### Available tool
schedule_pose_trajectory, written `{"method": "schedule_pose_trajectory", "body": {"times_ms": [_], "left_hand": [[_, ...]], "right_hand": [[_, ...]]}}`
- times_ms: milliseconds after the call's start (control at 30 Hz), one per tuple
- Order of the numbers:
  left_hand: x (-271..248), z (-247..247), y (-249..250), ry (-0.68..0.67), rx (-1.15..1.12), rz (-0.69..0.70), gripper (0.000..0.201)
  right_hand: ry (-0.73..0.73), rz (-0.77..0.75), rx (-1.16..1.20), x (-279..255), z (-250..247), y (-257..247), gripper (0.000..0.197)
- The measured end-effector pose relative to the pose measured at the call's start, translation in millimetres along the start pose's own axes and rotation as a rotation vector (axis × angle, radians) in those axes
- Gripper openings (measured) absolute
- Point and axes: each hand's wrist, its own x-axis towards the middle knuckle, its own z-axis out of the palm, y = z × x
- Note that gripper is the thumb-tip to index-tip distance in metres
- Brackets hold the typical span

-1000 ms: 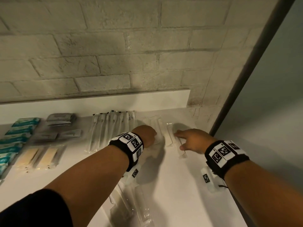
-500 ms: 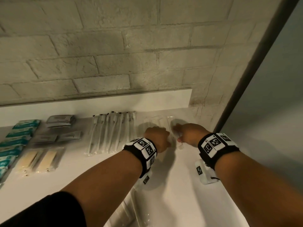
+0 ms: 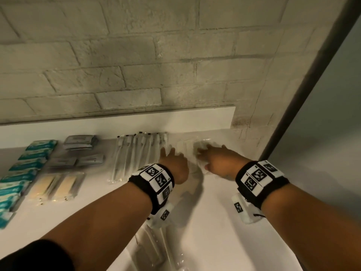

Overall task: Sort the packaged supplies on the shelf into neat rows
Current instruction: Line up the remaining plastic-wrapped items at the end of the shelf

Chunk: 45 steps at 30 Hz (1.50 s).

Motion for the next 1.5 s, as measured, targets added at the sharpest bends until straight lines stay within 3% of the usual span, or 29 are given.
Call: {"method": "schedule_pose_trajectory", "body": {"times_ms": [133,467,600,700,1000,1100,1200,1500], "left_hand": [[-4.6,4.9,-2.3,-0.052,-0.008,-0.018,0.06],[-10.8,6.2,1.2,-0.006,-0.054,-0.035,0.065],[-12.0,4.8,11.1,0.041,-0.082,0.035,0.066],[-10.4,5.1,17.1,-0.004,-0.048,0.05,0.063],[-9.9,-2.5,22.9,0.02,-0.04,0.063,0.061],[-8.4,-4.7,31.7,0.023,-0.04,0.125,0.063],[-4.9,-3.9,36.1,-0.002,-0.027,0.142,0.061],[-12.0,-9.6,25.2,0.047,-0.087,0.127,0.059]], "right_hand": [[-0.092,-0.062,-0.107,9.0,7.0,-17.7,0.048],[-0.04,-0.057,-0.071,12.8,10.4,-16.9,0.052],[0.056,0.053,-0.012,9.5,9.7,-7.2,0.05],[0.018,0.117,-0.013,6.9,13.1,-7.1,0.051],[0.011,0.118,-0.046,9.4,12.4,-3.3,0.056],[0.043,0.218,-0.008,5.0,8.3,7.9,0.045],[-0.02,0.257,-0.013,-0.1,7.2,11.1,0.038],[0.018,0.274,0.089,-8.2,5.6,11.1,0.053]]}}
